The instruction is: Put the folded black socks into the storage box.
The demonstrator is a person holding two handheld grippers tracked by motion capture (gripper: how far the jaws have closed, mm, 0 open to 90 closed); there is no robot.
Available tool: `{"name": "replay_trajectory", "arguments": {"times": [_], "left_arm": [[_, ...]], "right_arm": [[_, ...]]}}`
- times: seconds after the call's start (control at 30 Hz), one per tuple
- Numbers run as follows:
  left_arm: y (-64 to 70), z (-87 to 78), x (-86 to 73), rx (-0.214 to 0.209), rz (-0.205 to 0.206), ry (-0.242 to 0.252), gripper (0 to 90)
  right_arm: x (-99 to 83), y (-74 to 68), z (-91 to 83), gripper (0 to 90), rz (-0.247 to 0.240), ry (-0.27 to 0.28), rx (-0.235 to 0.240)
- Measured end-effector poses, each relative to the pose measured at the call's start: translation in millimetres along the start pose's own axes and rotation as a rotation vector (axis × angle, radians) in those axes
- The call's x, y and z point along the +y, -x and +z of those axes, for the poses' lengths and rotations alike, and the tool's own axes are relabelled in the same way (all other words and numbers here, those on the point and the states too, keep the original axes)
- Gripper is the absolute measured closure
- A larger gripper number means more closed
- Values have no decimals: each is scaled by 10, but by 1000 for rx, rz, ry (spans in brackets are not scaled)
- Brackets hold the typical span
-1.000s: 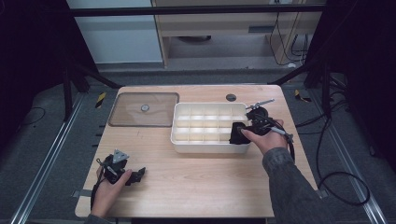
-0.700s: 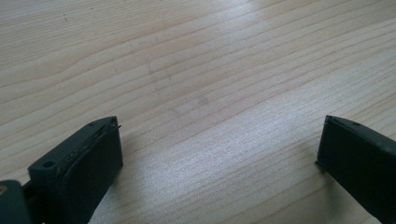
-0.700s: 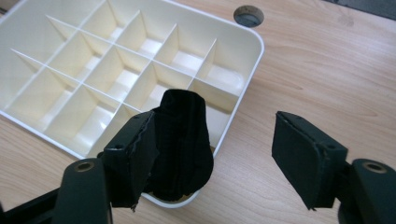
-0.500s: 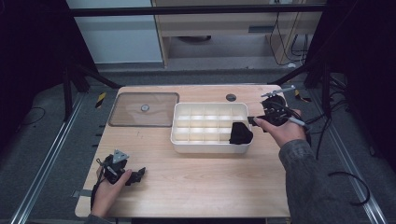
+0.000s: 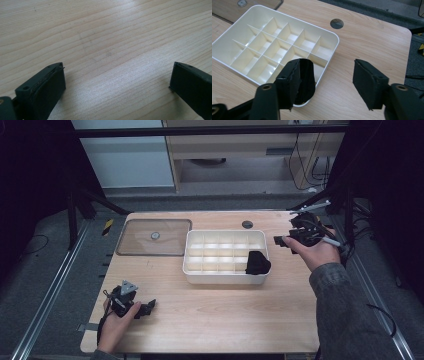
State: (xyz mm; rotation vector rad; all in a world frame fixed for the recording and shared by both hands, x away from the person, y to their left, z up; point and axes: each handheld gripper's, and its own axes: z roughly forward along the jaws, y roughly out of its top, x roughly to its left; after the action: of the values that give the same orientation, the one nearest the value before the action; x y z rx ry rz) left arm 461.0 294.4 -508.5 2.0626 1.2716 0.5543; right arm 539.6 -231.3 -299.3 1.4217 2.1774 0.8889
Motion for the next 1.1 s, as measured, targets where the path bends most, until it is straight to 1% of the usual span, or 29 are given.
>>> {"name": "replay_trajectory", "arguments": {"times": [0.07,0.13,0.17,0.2,0.23,0.27,0.3,0.33,0.37,0.43,0.47,0.57,0.7,0.8,1.1], "left_arm": [[0,0,0,0,0,0,0],[0,0,0,0,0,0,0],[0,0,0,0,0,0,0],[0,0,0,0,0,0,0],[0,0,0,0,0,0,0],[1,0,0,0,0,0,0],[1,-1,0,0,0,-1,0],[1,-1,0,0,0,-1,0],[1,-1,0,0,0,0,0],[1,-2,0,0,0,-2,0],[1,-2,0,0,0,-2,0],[1,-2,0,0,0,-2,0],[2,-2,0,0,-1,-2,0],[2,-2,-1,-1,-1,-1,0],[1,-2,-1,-1,0,-2,0]], "right_arm": [[36,6,-58,445,-8,0,0],[47,7,-76,456,-10,1,1],[70,9,-109,494,-13,0,2],[70,9,-109,494,-13,0,2],[92,11,-137,537,-13,0,10],[92,11,-137,537,-13,0,10],[115,15,-163,600,-12,2,17],[115,15,-163,600,-12,2,17],[142,18,-192,682,-17,4,22],[174,21,-218,764,-18,4,32],[174,21,-218,764,-18,4,32],[242,9,-263,859,-28,-1,34],[284,-8,-267,896,-42,-14,32],[326,-25,-232,900,-58,-31,29],[422,-20,-138,900,-49,-59,19]]}}
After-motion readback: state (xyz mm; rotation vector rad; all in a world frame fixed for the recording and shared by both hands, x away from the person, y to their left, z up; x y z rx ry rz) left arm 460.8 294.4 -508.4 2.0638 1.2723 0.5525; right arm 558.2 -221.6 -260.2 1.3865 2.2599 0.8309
